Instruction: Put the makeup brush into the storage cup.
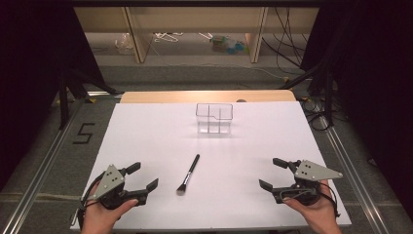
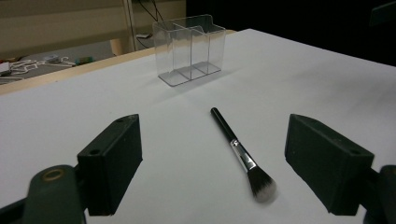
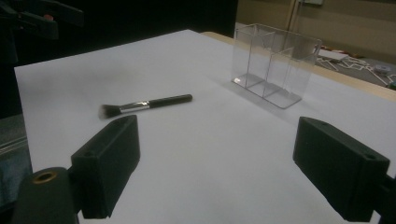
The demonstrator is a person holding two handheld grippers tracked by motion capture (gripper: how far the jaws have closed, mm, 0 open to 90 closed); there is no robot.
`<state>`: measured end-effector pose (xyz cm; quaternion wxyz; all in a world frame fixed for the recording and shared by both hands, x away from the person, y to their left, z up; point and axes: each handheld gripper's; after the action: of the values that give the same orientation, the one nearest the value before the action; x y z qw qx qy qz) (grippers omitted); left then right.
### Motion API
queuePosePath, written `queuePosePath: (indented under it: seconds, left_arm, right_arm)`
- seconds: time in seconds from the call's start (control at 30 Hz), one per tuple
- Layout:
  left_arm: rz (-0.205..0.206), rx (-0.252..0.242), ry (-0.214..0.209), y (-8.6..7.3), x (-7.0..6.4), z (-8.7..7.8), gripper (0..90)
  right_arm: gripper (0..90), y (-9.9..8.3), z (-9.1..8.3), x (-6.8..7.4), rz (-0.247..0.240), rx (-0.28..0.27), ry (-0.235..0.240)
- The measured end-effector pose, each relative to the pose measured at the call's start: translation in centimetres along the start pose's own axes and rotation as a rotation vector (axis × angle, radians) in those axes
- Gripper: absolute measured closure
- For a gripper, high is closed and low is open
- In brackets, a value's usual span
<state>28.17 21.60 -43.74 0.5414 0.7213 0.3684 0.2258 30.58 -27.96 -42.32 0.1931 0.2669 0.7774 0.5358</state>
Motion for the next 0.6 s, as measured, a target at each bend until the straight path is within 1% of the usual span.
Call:
queuePosePath:
  seconds: [0.03,0.07,0.1,0.13,0.17,0.2,0.27,0.3,0.33,0.37,0.4,0.43,0.47,0.5,0.53,0.57,0.6]
  left_arm:
    - [0.026,0.006,0.0,0.1,0.1,0.0,19.1]
    - [0.037,0.026,0.01,0.3,-0.1,0.1,19.2]
    - [0.037,0.026,0.01,0.3,-0.1,0.1,19.4]
    - [0.04,0.046,0.012,0.7,-0.3,0.2,19.7]
    - [0.04,0.046,0.012,0.7,-0.3,0.2,20.3]
    - [0.039,0.057,0.013,0.8,-0.4,0.3,20.8]
    - [0.051,0.1,0.006,1.2,-0.6,0.7,21.4]
    - [0.046,0.118,0.009,1.3,-0.6,0.9,21.8]
    - [0.048,0.175,0.008,1.8,-0.7,1.4,22.1]
    - [0.048,0.175,0.008,1.8,-0.7,1.4,22.2]
    - [0.053,0.199,0.003,2.0,-0.8,1.7,22.4]
    - [0.055,0.22,0.004,2.2,-0.8,1.9,22.6]
    - [0.066,0.252,0.01,2.7,-0.9,2.5,23.1]
    - [0.066,0.252,0.01,2.7,-0.9,2.5,23.4]
    - [0.085,0.282,0.008,3.0,-0.9,2.7,23.7]
    - [0.091,0.301,0.013,3.2,-1.0,2.9,23.7]
    - [0.096,0.313,0.007,3.5,-1.0,3.2,24.1]
  right_arm:
    - [15.7,0.0,0.0,0.1,0.01,0.002,0.001]
    - [15.7,0.0,0.0,0.1,0.01,0.002,0.0]
    - [15.7,0.0,0.0,0.0,0.001,-0.004,-0.004]
    - [15.7,0.0,0.0,-0.1,0.002,0.001,-0.001]
    - [15.7,0.0,0.1,-0.1,0.004,-0.004,0.001]
    - [15.7,0.0,0.0,-0.1,0.006,0.002,0.001]
    - [15.7,0.0,0.0,0.0,0.001,0.003,-0.006]
    - [15.7,0.0,-0.1,0.0,0.0,0.002,-0.007]
    - [15.7,0.0,-0.1,0.0,0.002,0.003,-0.008]
    - [15.7,0.0,-0.1,0.0,0.011,0.012,-0.005]
    - [15.7,0.1,-0.2,0.0,0.006,0.03,-0.009]
    - [15.7,0.1,-0.2,0.0,-0.004,0.024,-0.015]
    - [15.7,0.1,-0.2,0.0,-0.005,0.024,-0.015]
    - [15.7,0.1,-0.2,0.0,-0.007,0.021,-0.016]
    - [15.7,0.1,-0.2,0.0,-0.007,0.021,-0.016]
    - [15.7,0.1,-0.2,0.0,-0.007,0.021,-0.016]
    - [15.7,0.0,-0.1,0.0,-0.002,0.005,-0.01]
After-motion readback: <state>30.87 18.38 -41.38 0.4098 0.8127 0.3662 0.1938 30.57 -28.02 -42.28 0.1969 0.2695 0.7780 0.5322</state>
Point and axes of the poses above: each handheld gripper's, and its own axes: z roughly forward along the jaws, y roughly out of its top, x roughly to its left, and after that the axes turned 1 degree about -z, right-handed
